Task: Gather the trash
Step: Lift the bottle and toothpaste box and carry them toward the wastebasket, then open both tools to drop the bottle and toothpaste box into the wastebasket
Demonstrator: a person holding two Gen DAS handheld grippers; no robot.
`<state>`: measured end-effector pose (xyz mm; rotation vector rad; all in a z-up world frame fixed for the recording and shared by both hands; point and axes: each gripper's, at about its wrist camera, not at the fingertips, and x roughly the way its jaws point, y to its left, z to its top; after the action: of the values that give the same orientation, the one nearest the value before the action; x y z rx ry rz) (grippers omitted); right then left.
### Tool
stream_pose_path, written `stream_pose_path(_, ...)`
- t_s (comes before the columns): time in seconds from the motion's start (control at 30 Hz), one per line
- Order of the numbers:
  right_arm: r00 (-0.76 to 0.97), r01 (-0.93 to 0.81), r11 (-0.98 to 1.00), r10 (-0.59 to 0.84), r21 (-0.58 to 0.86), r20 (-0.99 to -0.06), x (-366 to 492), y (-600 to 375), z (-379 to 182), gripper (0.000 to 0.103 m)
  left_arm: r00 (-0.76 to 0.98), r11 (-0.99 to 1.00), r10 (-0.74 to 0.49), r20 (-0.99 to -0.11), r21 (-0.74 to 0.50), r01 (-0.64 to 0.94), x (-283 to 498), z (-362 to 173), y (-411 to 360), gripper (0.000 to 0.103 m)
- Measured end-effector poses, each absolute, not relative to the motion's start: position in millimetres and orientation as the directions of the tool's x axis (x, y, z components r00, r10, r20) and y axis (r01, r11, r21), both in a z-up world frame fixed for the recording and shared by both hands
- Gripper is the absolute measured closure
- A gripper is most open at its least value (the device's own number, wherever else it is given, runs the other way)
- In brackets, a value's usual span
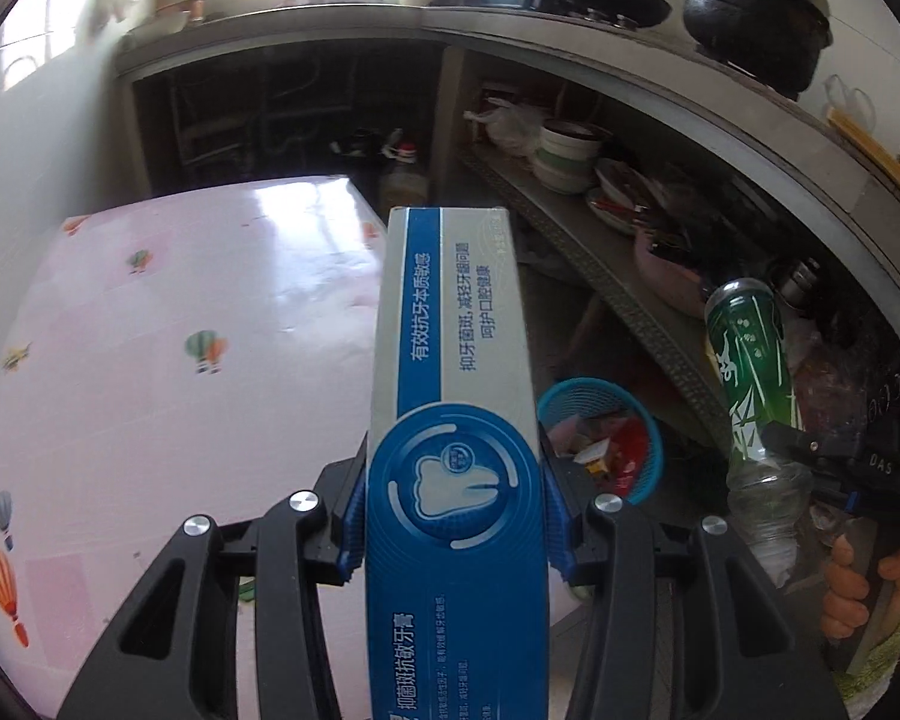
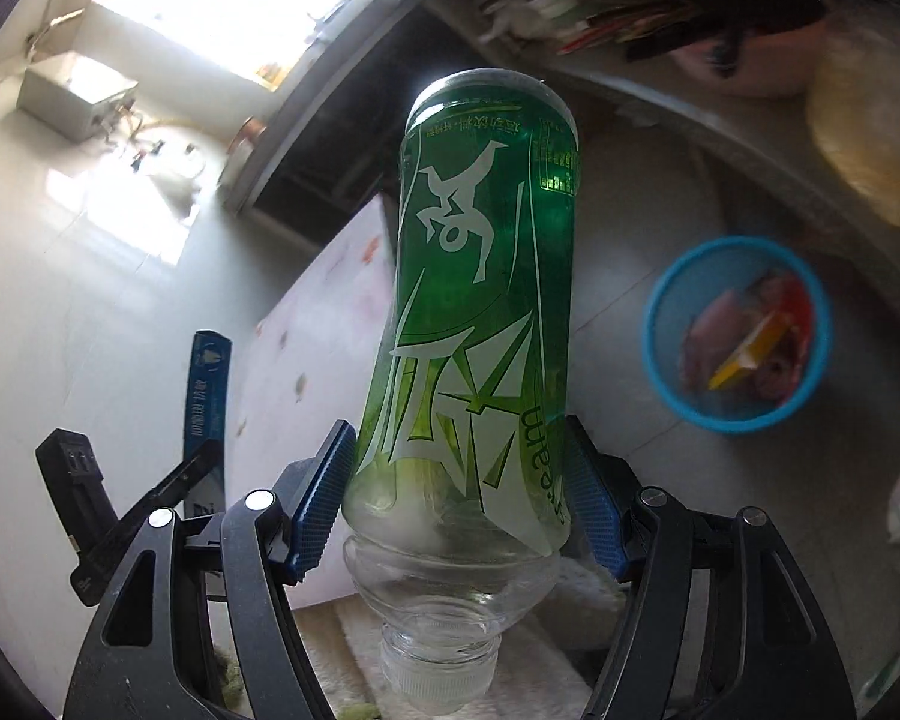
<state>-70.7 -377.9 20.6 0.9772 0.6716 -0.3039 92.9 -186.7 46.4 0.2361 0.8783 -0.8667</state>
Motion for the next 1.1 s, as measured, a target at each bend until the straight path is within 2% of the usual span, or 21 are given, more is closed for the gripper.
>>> stream_pose_path(0.17,0.701,0.659,0.396,-0.015,0.640,-0.713,-123.4,-417.5,-28.6,0.038,0.165,0.539,-0.572,-0.803,-0.216,0.814,79.5,19.7,-280.2,0.058)
stream_pose_path(0.4,0.648,0.738,0.215,0.041,0.640,-0.761,-135.6,-452.6,-118.3,0.038,-0.031,0.446,-0.427,-0.904,-0.240,0.862,67.1,-61.6,-408.8,0.058)
stream_pose_path(0.53,0.625,0.767,0.122,0.081,0.630,-0.776,-115.3,-478.6,-168.0,0.038,-0.081,0.461,-0.333,-0.939,-0.237,0.855,72.5,-109.1,-464.3,0.058)
stream_pose_path(0.67,0.576,0.813,0.076,0.048,0.578,-0.816,-92.7,-501.3,-201.0,0.038,-0.062,0.460,-0.301,-0.952,-0.202,0.865,78.5,-139.9,-507.6,0.057)
stream_pose_path(0.77,0.528,0.848,0.048,0.012,0.528,-0.849,-73.9,-516.8,-226.6,0.032,-0.031,0.457,-0.302,-0.953,-0.173,0.873,82.0,-153.0,-524.2,0.056)
stream_pose_path(0.87,0.471,0.880,0.069,-0.004,0.470,-0.882,-63.2,-520.1,-238.7,0.032,-0.047,0.477,-0.332,-0.942,-0.211,0.853,89.7,-151.5,-517.3,0.055)
stream_pose_path(1.1,0.415,0.906,0.139,-0.097,0.401,-0.905,-75.1,-502.9,-219.7,0.031,-0.017,0.474,-0.391,-0.920,-0.217,0.853,96.7,-123.7,-489.5,0.055)
